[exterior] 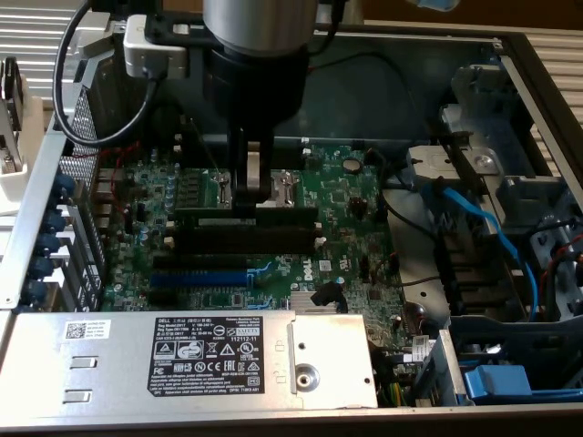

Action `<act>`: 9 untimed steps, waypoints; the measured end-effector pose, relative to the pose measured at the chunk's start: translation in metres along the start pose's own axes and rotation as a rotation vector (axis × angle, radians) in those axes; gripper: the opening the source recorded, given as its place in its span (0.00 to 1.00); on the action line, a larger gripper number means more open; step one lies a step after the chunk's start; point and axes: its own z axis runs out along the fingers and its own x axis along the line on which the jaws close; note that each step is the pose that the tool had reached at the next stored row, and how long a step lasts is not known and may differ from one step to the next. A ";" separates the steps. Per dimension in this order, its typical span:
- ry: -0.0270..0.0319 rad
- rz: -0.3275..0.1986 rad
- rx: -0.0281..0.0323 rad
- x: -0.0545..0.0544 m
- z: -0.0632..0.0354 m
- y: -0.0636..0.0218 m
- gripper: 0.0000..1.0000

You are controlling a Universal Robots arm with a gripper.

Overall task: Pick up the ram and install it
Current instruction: 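Insert the ram into the slot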

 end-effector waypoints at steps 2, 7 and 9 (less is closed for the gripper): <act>-0.0005 0.005 0.0000 0.000 0.0002 0.0000 0.12; -0.0011 0.016 -0.0003 0.001 0.0009 -0.0001 0.12; -0.0012 0.016 -0.0004 0.001 0.0010 -0.0002 0.12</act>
